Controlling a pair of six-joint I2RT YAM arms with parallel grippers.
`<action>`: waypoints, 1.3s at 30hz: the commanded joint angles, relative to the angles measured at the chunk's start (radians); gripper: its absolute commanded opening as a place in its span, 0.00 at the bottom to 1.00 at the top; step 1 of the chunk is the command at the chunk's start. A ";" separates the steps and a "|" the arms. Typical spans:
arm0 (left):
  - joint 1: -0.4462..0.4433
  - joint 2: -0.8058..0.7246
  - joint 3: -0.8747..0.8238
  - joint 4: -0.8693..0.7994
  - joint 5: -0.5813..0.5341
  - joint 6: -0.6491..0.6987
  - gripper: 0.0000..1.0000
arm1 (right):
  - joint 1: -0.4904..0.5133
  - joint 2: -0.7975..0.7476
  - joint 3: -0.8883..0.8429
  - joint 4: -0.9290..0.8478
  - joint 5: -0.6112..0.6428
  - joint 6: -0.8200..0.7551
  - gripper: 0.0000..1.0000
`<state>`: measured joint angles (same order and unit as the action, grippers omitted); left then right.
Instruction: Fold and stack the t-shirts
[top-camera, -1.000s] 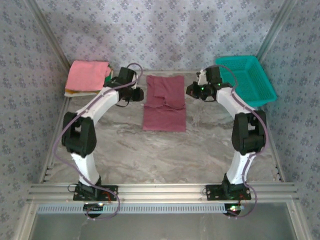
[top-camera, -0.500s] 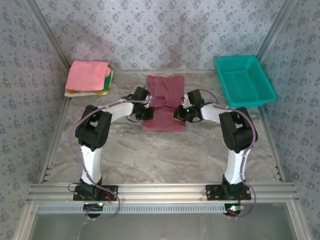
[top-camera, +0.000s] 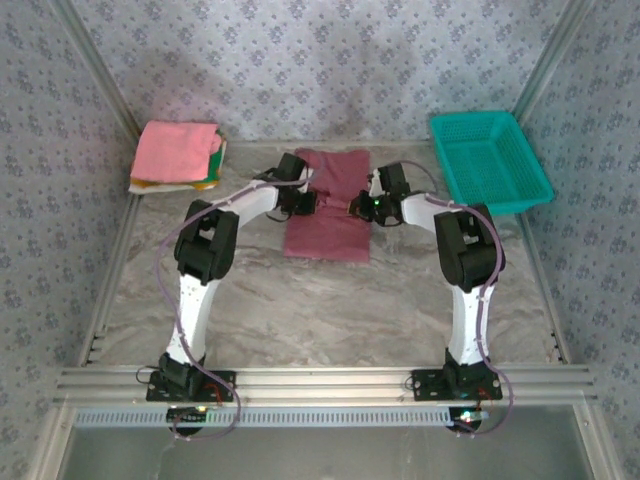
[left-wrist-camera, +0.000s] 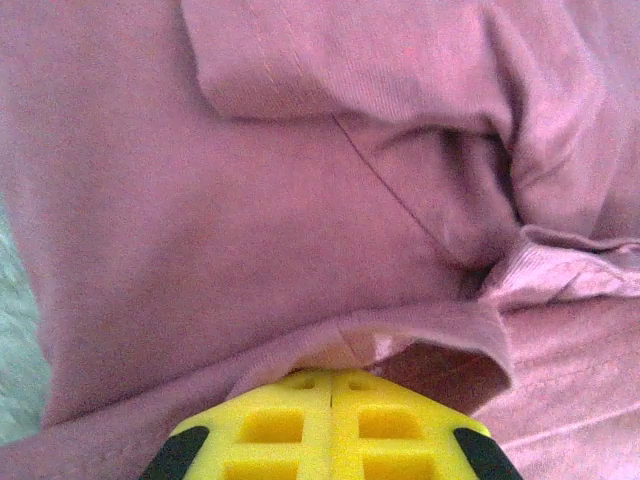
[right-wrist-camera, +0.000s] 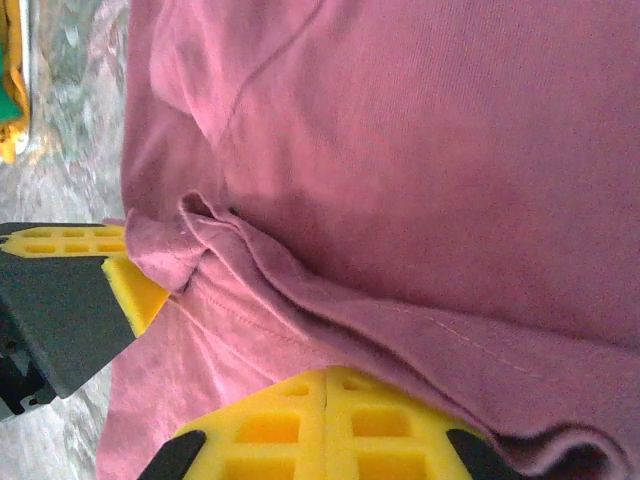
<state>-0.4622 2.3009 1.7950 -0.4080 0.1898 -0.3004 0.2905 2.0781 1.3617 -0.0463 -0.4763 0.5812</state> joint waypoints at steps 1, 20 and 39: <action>0.035 0.065 0.136 -0.093 -0.044 0.055 0.00 | -0.013 0.036 0.085 -0.045 0.021 -0.029 0.00; 0.044 -0.261 -0.190 0.090 0.001 0.001 0.00 | 0.054 -0.163 -0.082 -0.025 -0.037 -0.033 0.00; 0.067 0.209 0.339 -0.137 0.027 -0.050 0.00 | 0.072 -0.093 -0.161 0.048 0.011 0.029 0.00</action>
<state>-0.4091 2.4786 2.0758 -0.4549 0.1978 -0.3088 0.3679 1.9694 1.2057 -0.0105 -0.4839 0.5957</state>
